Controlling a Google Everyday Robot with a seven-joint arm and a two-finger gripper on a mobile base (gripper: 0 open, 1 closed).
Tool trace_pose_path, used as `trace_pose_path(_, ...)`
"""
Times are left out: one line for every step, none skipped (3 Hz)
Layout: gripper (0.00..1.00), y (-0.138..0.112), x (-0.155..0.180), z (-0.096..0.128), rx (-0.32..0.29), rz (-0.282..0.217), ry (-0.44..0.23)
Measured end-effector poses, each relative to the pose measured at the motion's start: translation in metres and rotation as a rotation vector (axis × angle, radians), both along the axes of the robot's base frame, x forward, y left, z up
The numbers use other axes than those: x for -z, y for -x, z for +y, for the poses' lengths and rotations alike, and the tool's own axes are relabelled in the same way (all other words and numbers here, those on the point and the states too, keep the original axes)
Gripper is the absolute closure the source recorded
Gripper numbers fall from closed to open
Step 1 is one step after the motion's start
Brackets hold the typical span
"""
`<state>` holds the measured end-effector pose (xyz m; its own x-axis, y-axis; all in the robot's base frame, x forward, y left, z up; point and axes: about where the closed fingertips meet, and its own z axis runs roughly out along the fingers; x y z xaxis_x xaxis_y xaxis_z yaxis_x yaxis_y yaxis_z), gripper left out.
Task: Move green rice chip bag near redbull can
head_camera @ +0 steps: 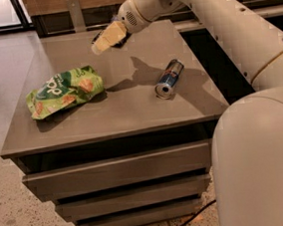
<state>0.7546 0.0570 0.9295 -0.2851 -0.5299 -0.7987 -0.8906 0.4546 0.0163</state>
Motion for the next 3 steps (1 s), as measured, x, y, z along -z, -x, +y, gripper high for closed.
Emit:
trace_pose_path(0.00,0.010,0.004,0.007,-0.082,0.056,0.055)
trace_pose_path(0.00,0.028,0.004,0.014,-0.155,0.091,0.094)
trace_pose_path(0.00,0.054,0.006,0.025,-0.224,0.129,0.126)
